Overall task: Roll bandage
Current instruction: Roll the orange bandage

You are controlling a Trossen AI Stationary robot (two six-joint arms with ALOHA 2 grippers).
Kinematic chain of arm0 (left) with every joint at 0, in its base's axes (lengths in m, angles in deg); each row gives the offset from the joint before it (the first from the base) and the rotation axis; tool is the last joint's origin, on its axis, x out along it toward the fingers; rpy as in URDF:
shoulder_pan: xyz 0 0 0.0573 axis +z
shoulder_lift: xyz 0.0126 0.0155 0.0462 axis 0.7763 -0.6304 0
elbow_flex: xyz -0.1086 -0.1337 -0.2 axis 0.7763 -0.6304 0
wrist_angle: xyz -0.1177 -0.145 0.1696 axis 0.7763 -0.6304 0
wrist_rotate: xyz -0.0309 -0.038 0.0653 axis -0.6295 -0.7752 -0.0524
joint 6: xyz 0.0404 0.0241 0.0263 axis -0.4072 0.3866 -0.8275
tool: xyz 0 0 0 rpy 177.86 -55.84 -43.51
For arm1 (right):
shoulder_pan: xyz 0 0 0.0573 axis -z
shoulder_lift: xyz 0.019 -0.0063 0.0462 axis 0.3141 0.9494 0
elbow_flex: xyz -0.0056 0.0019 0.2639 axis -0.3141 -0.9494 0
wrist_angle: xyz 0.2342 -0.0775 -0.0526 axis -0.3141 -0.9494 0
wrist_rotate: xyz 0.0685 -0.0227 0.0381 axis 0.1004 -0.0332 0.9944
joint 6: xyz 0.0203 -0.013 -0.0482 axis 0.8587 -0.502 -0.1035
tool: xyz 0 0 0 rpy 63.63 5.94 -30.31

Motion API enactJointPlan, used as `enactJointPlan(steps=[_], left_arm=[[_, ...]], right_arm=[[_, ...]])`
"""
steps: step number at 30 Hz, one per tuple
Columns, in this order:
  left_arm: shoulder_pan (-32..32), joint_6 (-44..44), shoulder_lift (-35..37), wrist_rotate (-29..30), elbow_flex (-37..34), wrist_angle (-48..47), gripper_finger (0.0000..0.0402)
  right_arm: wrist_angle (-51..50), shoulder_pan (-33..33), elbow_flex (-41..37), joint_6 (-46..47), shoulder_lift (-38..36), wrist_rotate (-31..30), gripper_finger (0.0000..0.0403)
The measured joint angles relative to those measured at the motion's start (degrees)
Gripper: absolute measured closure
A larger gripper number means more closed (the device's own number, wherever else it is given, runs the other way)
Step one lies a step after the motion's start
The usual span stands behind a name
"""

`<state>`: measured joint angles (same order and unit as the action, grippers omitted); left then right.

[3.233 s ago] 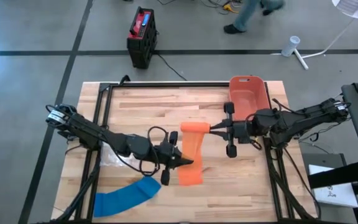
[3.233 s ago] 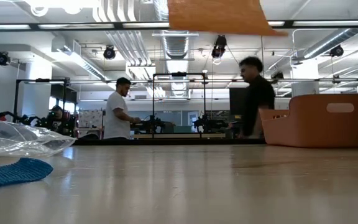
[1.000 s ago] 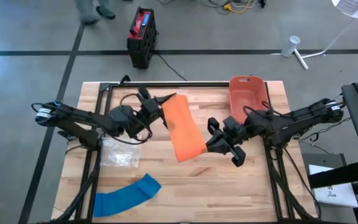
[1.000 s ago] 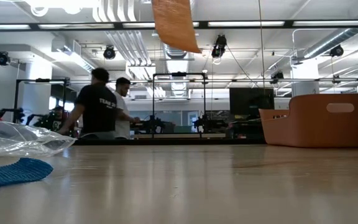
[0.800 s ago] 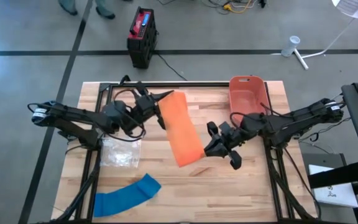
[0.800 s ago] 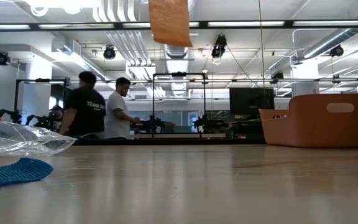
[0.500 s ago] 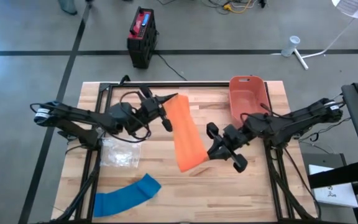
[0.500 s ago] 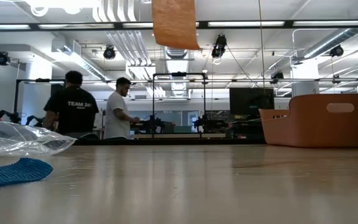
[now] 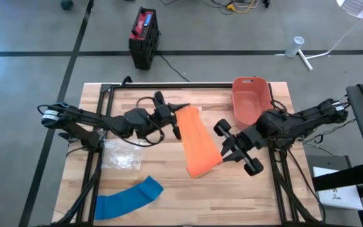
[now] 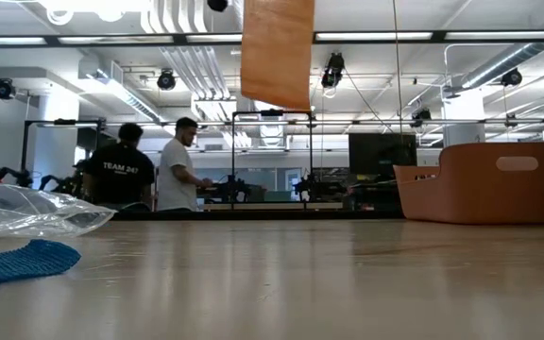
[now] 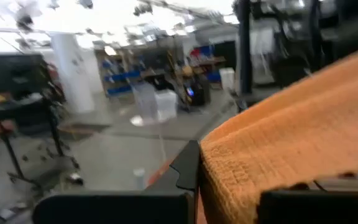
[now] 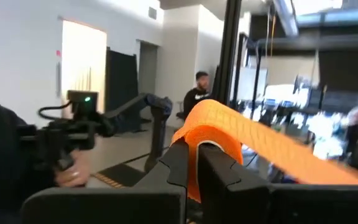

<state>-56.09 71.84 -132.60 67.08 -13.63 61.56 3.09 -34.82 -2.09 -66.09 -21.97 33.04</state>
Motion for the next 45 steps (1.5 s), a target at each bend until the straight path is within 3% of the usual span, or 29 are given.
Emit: enactJointPlan(steps=[5,12,20,31,45], left_arm=[[-0.65,3.34,-3.30,-1.98,-0.02,-2.10,0.0401],[-2.68,4.97,-4.33,-3.56,-0.07,-2.47,0.0401],[-2.87,2.12,-1.92,1.62,-0.07,-3.20,0.0401],[-2.84,4.75,-0.92,2.57,-0.09,-6.39,0.0401],[-3.17,13.15,-3.62,-4.95,-0.11,-7.06,0.0401]], right_arm=[[-0.39,0.03,2.40,-3.53,-0.47,-0.79,0.0394],[-8.48,0.00,5.77,-7.91,-2.23,-10.09,0.0394],[-12.91,0.00,6.54,-3.60,-2.97,-12.60,0.0394],[-17.90,0.00,8.48,-8.98,-4.21,-22.25,0.0394],[-17.42,0.02,9.87,-17.07,-4.33,-31.08,0.0394]])
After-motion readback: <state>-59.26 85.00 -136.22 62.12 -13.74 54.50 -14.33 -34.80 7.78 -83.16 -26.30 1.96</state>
